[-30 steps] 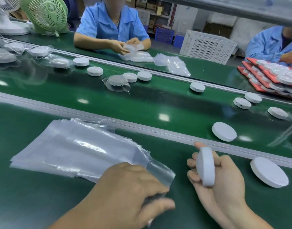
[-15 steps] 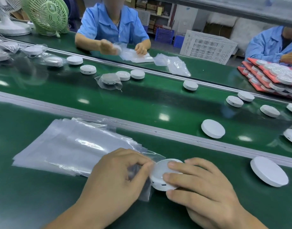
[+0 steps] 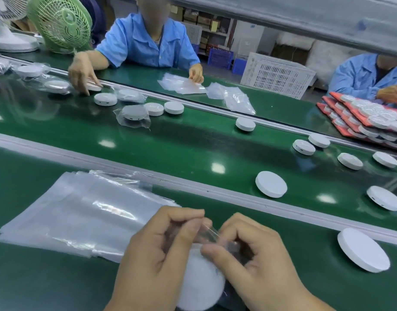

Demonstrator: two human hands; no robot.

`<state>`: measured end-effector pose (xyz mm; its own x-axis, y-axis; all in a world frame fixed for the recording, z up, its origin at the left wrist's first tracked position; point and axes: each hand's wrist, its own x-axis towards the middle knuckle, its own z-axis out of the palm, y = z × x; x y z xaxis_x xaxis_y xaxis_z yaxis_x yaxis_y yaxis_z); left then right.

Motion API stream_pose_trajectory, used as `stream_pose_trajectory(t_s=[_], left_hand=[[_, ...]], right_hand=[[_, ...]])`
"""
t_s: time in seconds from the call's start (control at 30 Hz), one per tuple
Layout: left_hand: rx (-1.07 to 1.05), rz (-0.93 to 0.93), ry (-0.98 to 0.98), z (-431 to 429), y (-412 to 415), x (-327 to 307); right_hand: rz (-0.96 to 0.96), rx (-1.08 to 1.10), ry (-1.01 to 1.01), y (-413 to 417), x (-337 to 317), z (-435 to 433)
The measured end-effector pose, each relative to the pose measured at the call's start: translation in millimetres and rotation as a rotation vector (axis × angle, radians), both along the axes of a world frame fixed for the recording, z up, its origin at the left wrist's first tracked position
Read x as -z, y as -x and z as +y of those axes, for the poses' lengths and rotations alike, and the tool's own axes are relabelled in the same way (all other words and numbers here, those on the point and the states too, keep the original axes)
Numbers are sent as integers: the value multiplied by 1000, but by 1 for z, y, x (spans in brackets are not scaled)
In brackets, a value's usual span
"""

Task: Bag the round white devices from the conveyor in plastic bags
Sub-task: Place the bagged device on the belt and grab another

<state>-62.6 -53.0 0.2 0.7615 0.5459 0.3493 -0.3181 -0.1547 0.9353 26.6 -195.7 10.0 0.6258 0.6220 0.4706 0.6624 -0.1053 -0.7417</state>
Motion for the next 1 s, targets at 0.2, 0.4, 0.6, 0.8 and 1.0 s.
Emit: stream_pose_trajectory(t_s=[0.2, 0.4, 0.6, 0.8, 1.0], left_hand=[[-102, 176, -938, 44, -9, 13], [201, 335, -1204, 57, -14, 14], [218, 297, -1237, 62, -16, 14], [201, 324, -1145, 57, -13, 20], [48, 358, -880, 54, -4, 17]], right_hand=[[267, 437, 35, -114, -10, 47], [517, 629, 314, -255, -20, 103], [144, 505, 809, -236, -7, 102], [-429, 444, 925, -178, 21, 5], [239, 403, 91, -125, -7, -22]])
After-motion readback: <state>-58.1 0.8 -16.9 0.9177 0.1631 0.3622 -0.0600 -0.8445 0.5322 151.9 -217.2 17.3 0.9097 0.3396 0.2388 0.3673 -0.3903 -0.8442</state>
